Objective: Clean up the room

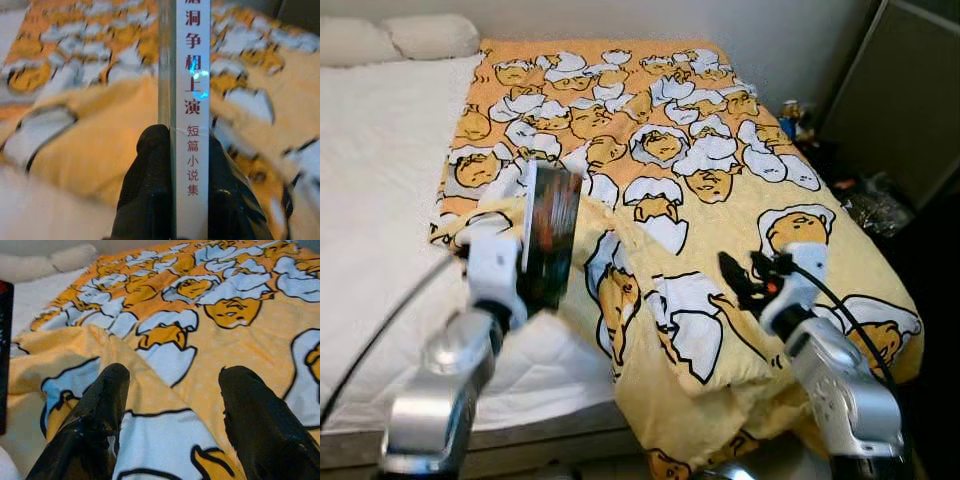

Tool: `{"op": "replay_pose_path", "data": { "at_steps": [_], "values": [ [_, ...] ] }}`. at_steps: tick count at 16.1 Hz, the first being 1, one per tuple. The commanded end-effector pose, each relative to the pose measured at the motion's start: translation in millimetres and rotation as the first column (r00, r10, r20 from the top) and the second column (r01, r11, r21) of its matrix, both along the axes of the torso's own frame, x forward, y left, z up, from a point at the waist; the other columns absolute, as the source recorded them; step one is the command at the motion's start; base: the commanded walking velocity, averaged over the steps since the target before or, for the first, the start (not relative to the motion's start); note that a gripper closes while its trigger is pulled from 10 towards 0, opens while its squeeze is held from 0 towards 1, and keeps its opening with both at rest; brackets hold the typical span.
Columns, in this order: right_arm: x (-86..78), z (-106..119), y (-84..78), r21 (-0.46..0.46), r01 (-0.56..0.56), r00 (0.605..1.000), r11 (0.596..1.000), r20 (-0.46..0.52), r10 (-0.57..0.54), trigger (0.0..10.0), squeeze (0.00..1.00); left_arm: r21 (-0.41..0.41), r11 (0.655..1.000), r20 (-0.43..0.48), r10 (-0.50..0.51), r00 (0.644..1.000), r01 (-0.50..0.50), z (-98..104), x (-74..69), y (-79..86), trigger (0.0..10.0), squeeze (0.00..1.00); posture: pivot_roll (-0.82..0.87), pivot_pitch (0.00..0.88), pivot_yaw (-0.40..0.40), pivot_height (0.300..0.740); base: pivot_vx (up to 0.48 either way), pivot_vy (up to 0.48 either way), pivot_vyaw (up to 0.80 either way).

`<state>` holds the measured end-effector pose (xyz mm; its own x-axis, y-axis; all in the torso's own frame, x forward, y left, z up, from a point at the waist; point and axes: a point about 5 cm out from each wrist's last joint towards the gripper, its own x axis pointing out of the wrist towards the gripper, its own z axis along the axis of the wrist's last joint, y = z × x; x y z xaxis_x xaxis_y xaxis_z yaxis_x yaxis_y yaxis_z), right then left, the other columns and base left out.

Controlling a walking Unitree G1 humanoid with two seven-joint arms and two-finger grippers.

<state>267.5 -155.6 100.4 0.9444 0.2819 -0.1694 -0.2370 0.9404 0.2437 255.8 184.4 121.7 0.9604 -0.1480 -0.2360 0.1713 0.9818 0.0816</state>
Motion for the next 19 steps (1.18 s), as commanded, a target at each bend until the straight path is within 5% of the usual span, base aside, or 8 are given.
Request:
{"op": "replay_pose_path", "data": {
  "at_steps": [1,5,19],
  "values": [
    [-3.8,-0.2,-1.4,-0.041,0.011,1.0,0.999,-0.007,-0.012,10.0,0.0,0.048,0.998,0.052,-0.031,0.998,0.028,10.7,-2.2,-6.9,10.0,0.0,-0.05,0.0,-0.063,0.74,0.0,0.0,0.0],
    [-23.1,-11.0,-1.5,-0.053,0.063,0.996,0.997,-0.058,-0.066,10.0,0.0,0.092,0.995,0.04,-0.032,0.999,0.028,6.9,-9.3,-5.3,10.0,0.0,-0.06,0.0,-0.068,0.74,0.0,0.197,0.0],
    [-21.5,-14.2,-4.9,-0.148,0.125,0.99,0.981,-0.053,-0.134,10.0,0.0,0.094,0.995,0.001,-0.034,0.999,0.033,5.2,-17.5,-6.3,10.0,0.0,-0.07,0.0,-0.036,0.74,0.0,0.338,0.0]
  ]
}}
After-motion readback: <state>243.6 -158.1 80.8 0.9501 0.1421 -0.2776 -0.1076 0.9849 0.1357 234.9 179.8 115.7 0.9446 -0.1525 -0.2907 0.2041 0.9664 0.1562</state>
